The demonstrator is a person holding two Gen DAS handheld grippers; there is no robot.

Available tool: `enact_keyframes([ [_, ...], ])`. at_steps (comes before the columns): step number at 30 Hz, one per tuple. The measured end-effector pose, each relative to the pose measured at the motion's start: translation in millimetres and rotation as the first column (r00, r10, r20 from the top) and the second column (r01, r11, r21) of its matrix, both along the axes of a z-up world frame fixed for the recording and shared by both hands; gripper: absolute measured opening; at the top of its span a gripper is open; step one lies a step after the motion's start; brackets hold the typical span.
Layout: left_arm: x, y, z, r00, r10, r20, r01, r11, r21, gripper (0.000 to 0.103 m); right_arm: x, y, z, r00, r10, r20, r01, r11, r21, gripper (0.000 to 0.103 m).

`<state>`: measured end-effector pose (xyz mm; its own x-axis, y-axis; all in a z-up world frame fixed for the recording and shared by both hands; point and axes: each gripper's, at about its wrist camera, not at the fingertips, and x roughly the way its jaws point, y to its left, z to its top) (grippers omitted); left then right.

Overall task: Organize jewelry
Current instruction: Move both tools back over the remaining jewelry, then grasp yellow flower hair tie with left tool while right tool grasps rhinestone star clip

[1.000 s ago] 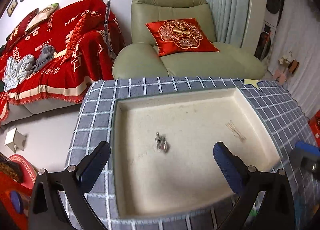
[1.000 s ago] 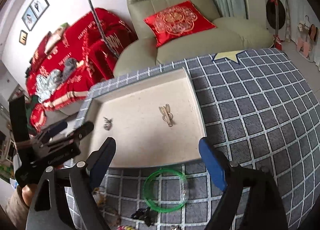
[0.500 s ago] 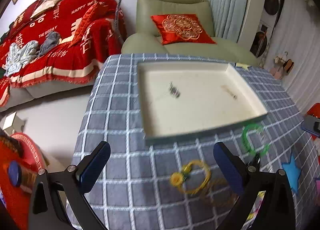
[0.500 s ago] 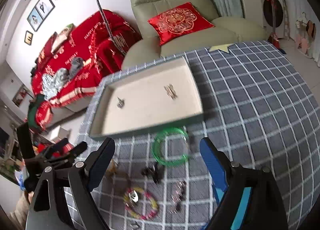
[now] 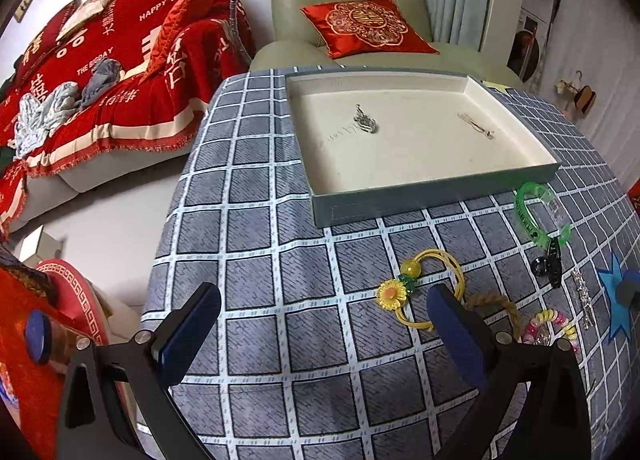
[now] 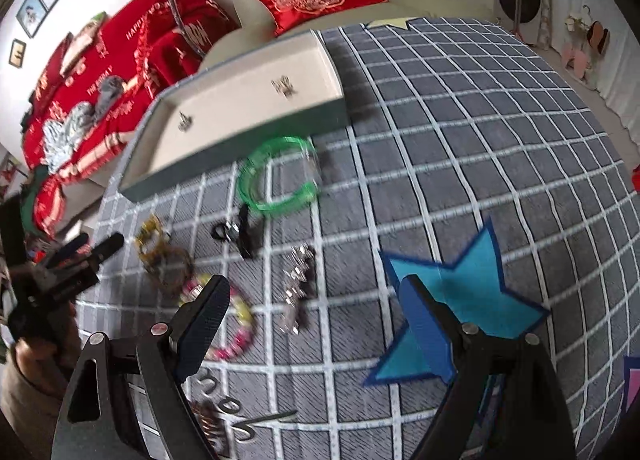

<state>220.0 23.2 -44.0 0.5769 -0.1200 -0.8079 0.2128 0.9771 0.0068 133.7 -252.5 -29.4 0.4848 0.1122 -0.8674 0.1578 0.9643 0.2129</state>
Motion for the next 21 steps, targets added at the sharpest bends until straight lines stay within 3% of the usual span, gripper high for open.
enact_keyframes([
  [15, 5.4, -12.6, -17.6, 0.999, -0.039, -0.028, 0.040, 0.998, 0.041, 0.103, -12.3, 7.7, -21.6, 0.999, -0.006, -0.046, 0.001, 0.994, -0.114, 0.088],
  [21, 7.9, -17.8, -19.7, 0.999, -0.044, -0.027, 0.045, 0.998, 0.049, 0.103, -7.9, 20.0, -25.9, 0.999, 0.016, -0.047, -0.024, 0.986, -0.162, 0.075],
])
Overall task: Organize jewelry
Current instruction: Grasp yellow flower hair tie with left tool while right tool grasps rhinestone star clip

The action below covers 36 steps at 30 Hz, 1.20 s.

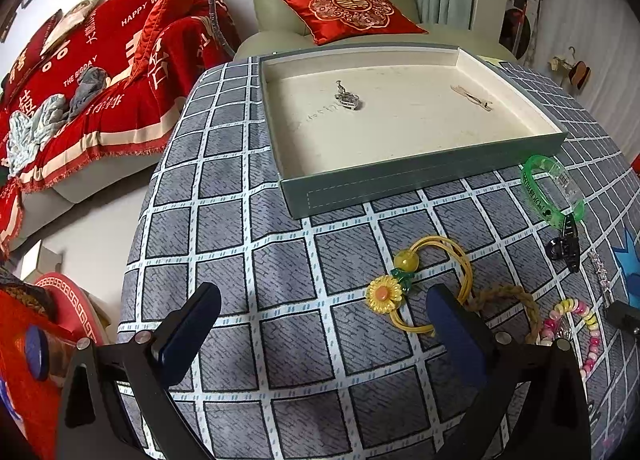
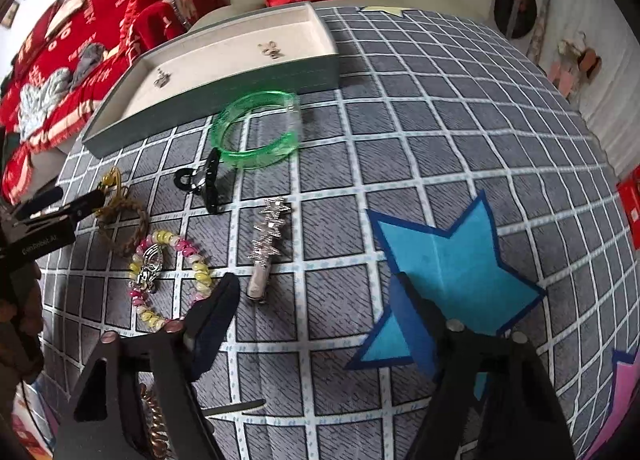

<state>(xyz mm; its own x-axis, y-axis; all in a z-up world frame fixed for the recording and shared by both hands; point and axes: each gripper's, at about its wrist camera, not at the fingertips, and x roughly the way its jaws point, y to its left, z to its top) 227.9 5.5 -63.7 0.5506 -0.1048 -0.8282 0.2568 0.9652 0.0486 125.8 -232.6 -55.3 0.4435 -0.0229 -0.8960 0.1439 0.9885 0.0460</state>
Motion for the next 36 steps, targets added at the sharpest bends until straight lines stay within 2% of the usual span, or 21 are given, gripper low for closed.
enact_keyframes([
  [5, 1.3, -4.9, -1.6, 1.000, -0.003, -0.005, 0.003, 1.000, 0.005, 0.101, 6.6, 16.1, -2.2, 0.999, 0.045, -0.001, -0.045, 0.996, -0.081, 0.069],
  [7, -0.6, -6.6, -1.8, 1.000, -0.009, 0.000, 0.009, 1.000, 0.011, 0.101, 7.7, 19.7, -1.4, 0.999, 0.055, 0.002, -0.054, 0.995, -0.082, 0.066],
  [12, -4.8, -14.9, 1.3, 0.999, -0.045, -0.002, 0.045, 0.999, 0.004, 0.085, 10.4, 25.4, 0.5, 0.997, 0.074, -0.001, -0.073, 0.994, -0.081, 0.055],
  [13, -5.9, -16.8, 1.8, 0.998, -0.056, -0.006, 0.056, 0.998, -0.004, 0.079, 10.3, 26.2, 0.8, 0.997, 0.077, -0.002, -0.077, 0.994, -0.079, 0.053],
  [15, -6.9, -19.0, 3.3, 0.997, -0.071, -0.010, 0.071, 0.997, -0.014, 0.070, 10.0, 27.3, 1.3, 0.997, 0.082, -0.002, -0.082, 0.993, -0.080, 0.042],
  [16, -8.4, -20.9, 3.9, 0.996, -0.088, -0.015, 0.088, 0.996, -0.028, 0.058, 10.2, 28.5, 1.6, 0.997, 0.083, -0.002, -0.083, 0.993, -0.082, 0.038],
  [17, -9.8, -22.7, 4.5, 0.994, -0.104, -0.018, 0.104, 0.994, -0.041, 0.043, 10.3, 29.7, 2.1, 0.996, 0.085, -0.003, -0.085, 0.993, -0.085, 0.030],
  [18, -11.5, -24.6, 5.1, 0.993, -0.115, -0.018, 0.115, 0.993, -0.040, 0.037, 10.5, 30.3, 2.2, 0.996, 0.086, -0.004, -0.086, 0.993, -0.086, 0.021],
  [19, -12.7, -27.0, 5.7, 0.992, -0.125, -0.015, 0.124, 0.992, -0.029, 0.033, 10.2, 30.9, 2.2, 0.996, 0.087, -0.004, -0.087, 0.992, -0.088, 0.017],
  [20, -13.6, -28.2, 5.8, 0.992, -0.127, -0.011, 0.127, 0.992, -0.022, 0.033, 9.6, 31.5, 2.2, 0.996, 0.085, -0.003, -0.085, 0.992, -0.092, 0.012],
  [21, -14.8, -28.1, 6.0, 0.992, -0.128, -0.008, 0.128, 0.992, -0.023, 0.033, 9.2, 31.9, 2.1, 0.996, 0.084, -0.001, -0.084, 0.992, -0.094, 0.012],
  [30, -20.6, -1.7, 18.8, 0.997, -0.073, -0.015, 0.070, 0.983, -0.169, 0.033, -5.0, 11.0, 18.1, 0.996, 0.063, 0.062, -0.064, 0.998, 0.006, 0.012],
  [36, -25.7, 6.5, 39.7, 0.997, -0.069, 0.020, 0.071, 0.973, -0.218, 0.033, -10.1, 6.4, 36.6, 0.992, 0.067, 0.104, -0.071, 0.997, 0.037, 0.012],
])
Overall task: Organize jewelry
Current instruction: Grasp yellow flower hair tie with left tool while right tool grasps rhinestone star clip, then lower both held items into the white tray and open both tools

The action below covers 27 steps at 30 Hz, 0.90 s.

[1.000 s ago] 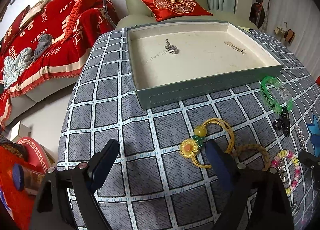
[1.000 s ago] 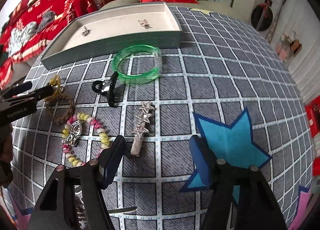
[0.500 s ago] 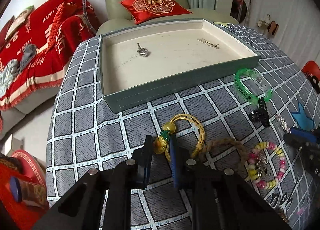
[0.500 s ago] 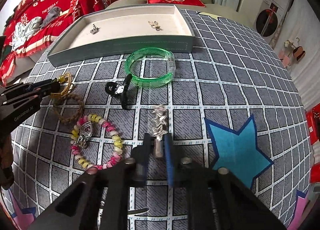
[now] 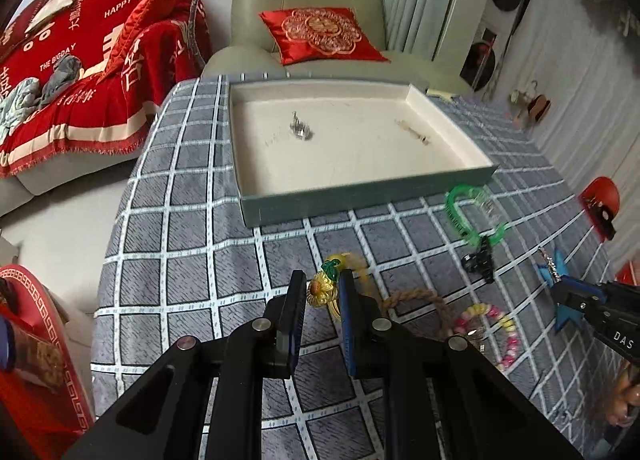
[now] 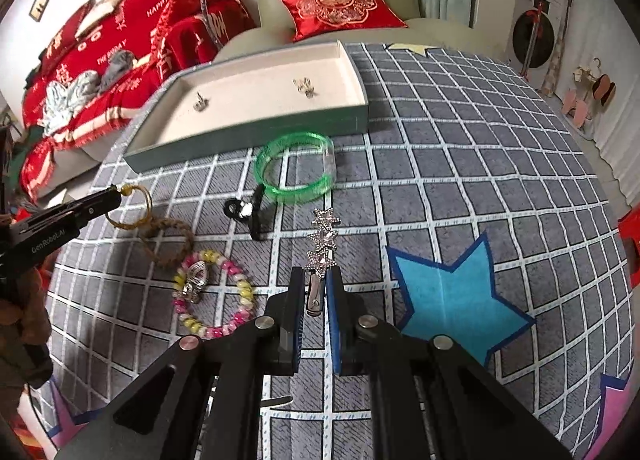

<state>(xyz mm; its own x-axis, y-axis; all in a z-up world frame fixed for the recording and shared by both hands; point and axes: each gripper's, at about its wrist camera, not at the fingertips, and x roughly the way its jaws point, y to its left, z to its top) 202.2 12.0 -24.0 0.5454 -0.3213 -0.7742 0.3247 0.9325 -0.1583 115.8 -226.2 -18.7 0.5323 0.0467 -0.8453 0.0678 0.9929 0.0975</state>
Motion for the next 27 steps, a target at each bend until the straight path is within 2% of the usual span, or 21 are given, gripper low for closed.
enact_keyframes([
  [9, 1.4, 2.3, 27.7, 1.000, 0.003, 0.031, 0.000, 0.998, -0.068, 0.033, 8.1, -5.0, 24.0, 0.999, 0.000, 0.045, -0.003, 0.997, 0.074, 0.012],
  [18, 22.6, -1.7, 56.5, 0.997, 0.016, 0.080, -0.009, 0.996, -0.092, 0.033, 33.9, -4.7, 54.6, 0.994, 0.046, 0.102, -0.050, 0.998, 0.032, 0.012],
  [27, 62.9, -16.3, 71.0, 0.995, 0.030, 0.098, -0.020, 0.995, -0.102, 0.033, 90.3, -4.8, 75.5, 0.989, 0.088, 0.121, -0.093, 0.995, 0.036, 0.012],
])
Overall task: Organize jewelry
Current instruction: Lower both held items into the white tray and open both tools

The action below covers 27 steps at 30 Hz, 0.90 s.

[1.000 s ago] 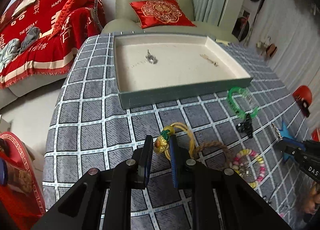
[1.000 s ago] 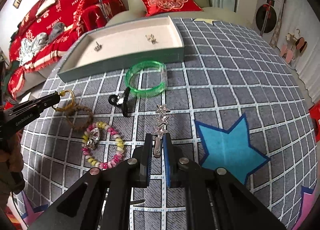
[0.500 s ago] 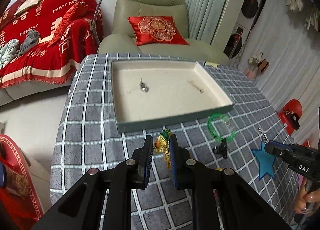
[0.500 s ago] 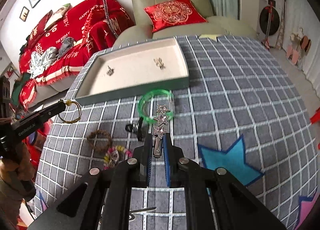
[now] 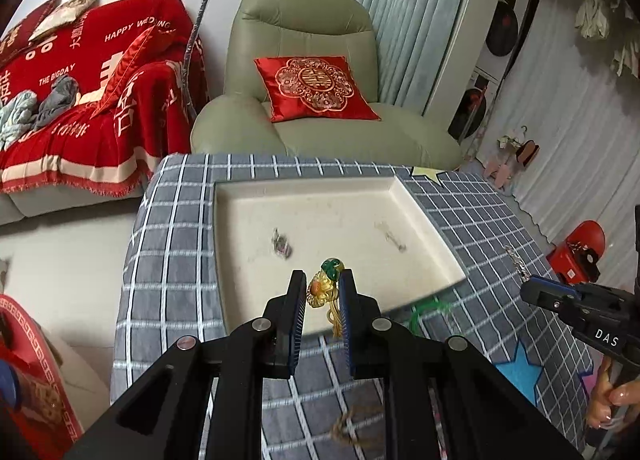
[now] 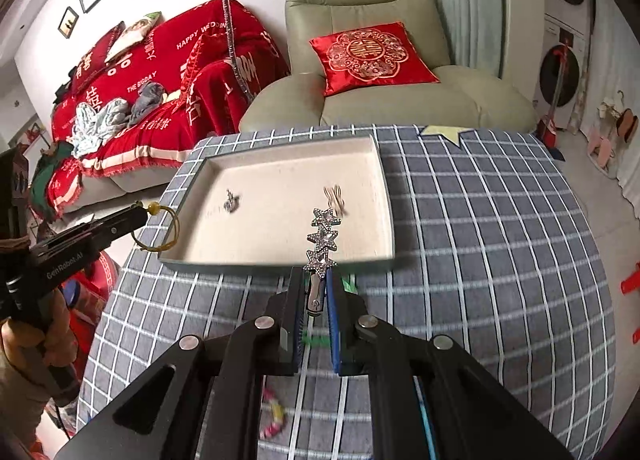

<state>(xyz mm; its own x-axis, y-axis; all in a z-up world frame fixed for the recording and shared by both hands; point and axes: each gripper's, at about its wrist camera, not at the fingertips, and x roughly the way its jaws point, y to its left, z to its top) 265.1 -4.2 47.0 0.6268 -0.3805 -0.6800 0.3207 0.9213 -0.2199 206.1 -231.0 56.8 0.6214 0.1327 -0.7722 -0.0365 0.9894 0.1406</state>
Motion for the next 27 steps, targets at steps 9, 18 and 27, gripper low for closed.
enact_keyframes([
  [9, 45.1, -19.3, -6.4, 1.000, 0.002, -0.023, -0.002, 1.000, 0.000, 0.033, 53.5, 7.0, -9.2, 1.000, 0.028, -0.011, -0.028, 1.000, 0.003, 0.012],
  [18, 86.1, -41.2, -44.4, 0.995, 0.012, -0.103, -0.008, 0.999, 0.042, 0.033, 104.3, 3.2, -44.2, 0.998, 0.016, -0.057, -0.016, 1.000, 0.007, 0.012],
  [27, 99.2, -46.2, -78.4, 0.985, 0.022, -0.170, -0.009, 0.997, 0.080, 0.033, 128.0, -0.1, -79.9, 0.994, -0.001, -0.114, 0.003, 1.000, 0.014, 0.012],
])
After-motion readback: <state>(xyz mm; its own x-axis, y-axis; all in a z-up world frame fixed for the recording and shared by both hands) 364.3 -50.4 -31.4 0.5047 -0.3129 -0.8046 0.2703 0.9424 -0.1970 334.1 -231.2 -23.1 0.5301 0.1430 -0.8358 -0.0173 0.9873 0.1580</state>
